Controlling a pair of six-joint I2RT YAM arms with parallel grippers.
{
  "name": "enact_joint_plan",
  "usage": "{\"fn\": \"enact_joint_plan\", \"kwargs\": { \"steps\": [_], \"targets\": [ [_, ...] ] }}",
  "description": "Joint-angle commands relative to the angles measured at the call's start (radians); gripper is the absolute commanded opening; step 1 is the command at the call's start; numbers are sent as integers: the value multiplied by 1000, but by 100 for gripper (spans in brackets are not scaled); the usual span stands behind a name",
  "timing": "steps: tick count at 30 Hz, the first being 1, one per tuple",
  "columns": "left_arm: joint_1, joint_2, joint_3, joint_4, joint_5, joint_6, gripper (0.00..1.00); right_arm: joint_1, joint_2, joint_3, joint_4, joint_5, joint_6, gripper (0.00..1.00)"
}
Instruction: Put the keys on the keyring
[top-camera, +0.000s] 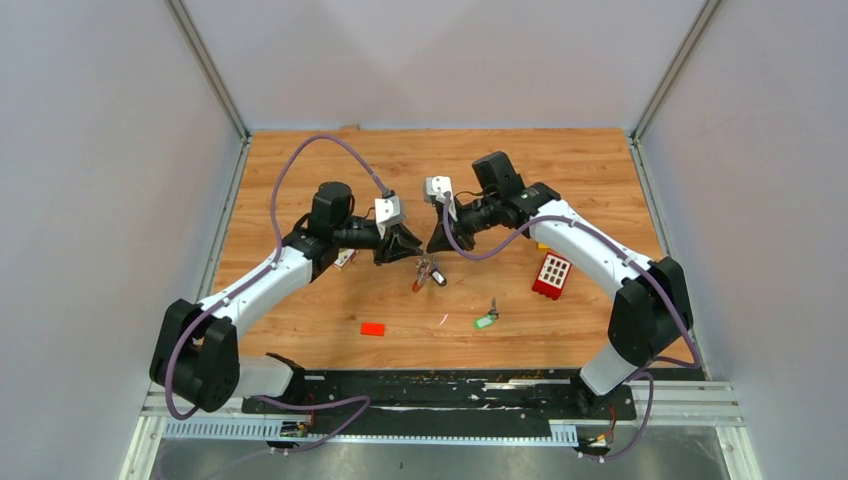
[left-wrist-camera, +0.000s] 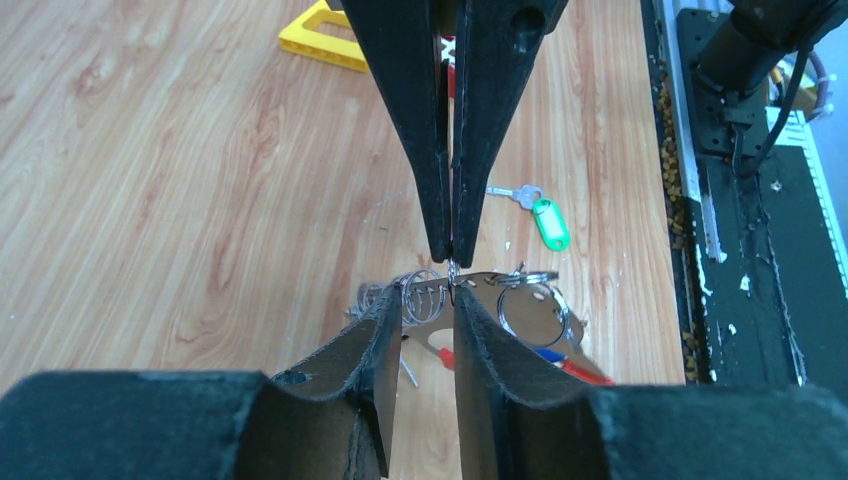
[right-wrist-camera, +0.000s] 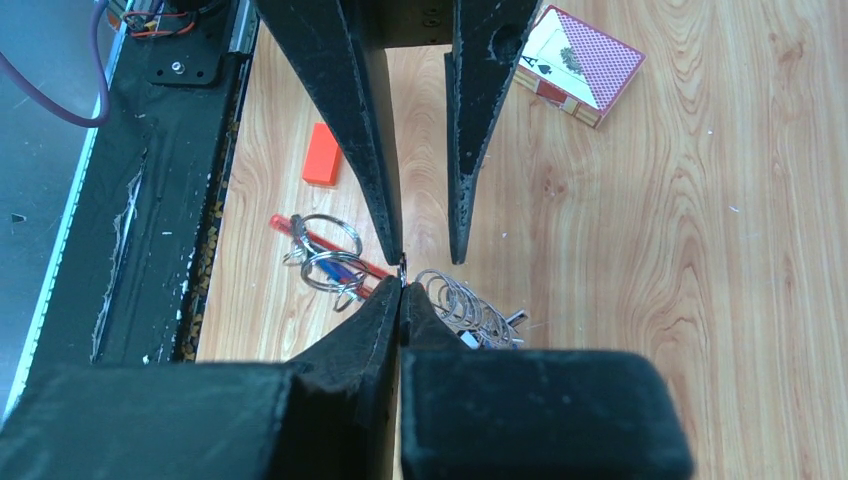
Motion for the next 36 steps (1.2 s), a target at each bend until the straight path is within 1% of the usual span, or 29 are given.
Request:
{"fn": "enact_joint_plan", "kwargs": {
  "steps": [1,7,11,14,17,22,24,27,30,33,35,36],
  "targets": [
    [9,-19,-51,251,77,-110,34,-14,-63,23,46,-81,39,0],
    [9,-1,-92,404,80,-205,35,-21,-78,23,55,-108,60,0],
    [9,6,-99,450,95,-248,34,-22,-78,23,59,-112,64,0],
    [7,9,-104,476,101,-270,29,-22,-75,22,66,-118,73,0],
    [1,16,-107,484,104,-275,22,-21,-74,23,73,-121,81,0],
    [-6,30,-102,473,103,-276,5,-22,-75,19,73,-116,77,0],
    [-6,30,-95,438,96,-255,0,-23,-76,17,73,-112,74,0],
    [-6,22,-74,357,77,-210,0,-27,-78,13,73,-98,63,0],
    [-6,15,-15,182,38,-149,0,-34,-82,0,77,-65,45,0],
    [-5,18,85,-20,7,-76,0,-35,-84,-16,79,-33,22,0],
    [-7,20,130,-104,-14,-51,0,-35,-80,-19,77,-26,10,1],
    [-9,20,147,-141,-21,-39,0,-35,-75,-19,75,-26,7,3]
  ]
}}
